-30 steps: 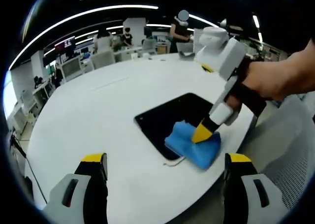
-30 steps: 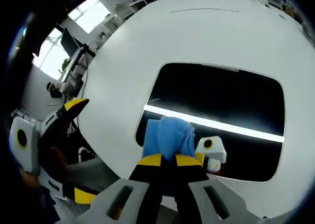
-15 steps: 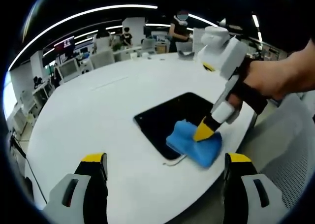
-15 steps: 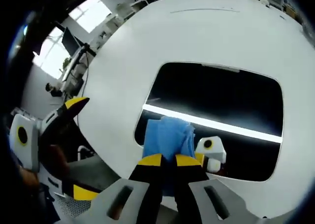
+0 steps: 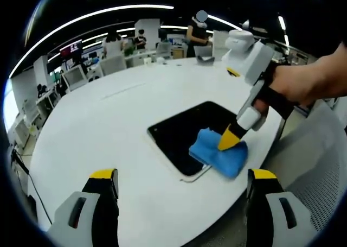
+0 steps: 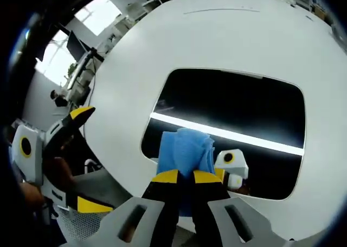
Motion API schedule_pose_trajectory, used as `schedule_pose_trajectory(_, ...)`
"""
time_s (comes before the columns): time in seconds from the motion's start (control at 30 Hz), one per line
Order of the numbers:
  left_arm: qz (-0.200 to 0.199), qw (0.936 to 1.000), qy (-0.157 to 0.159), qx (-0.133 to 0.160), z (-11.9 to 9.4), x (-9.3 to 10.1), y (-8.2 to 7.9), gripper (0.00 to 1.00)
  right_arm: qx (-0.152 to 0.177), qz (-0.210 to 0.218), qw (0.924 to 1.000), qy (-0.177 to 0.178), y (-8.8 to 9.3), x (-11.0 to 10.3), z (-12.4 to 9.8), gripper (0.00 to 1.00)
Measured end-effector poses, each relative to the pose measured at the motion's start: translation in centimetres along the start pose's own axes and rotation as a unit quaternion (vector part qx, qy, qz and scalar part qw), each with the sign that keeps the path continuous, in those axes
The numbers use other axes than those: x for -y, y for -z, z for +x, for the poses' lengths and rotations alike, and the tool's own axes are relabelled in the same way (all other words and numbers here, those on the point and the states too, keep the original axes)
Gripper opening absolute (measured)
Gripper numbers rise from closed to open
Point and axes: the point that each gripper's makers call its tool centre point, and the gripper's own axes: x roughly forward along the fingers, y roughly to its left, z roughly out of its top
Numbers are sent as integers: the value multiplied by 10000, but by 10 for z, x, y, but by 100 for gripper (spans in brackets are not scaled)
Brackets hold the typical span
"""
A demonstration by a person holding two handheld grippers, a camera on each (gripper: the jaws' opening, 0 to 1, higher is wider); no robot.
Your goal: Wipe the mirror surface with the cleaning cloth until all visible marks leave the cleaned area.
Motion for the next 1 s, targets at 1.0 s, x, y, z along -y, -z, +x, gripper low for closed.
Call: schedule_pose_trajectory(1.0, -34, 10000, -14, 38, 0, -1, -1, 99, 3, 123, 9999, 28, 3, 23, -6, 3)
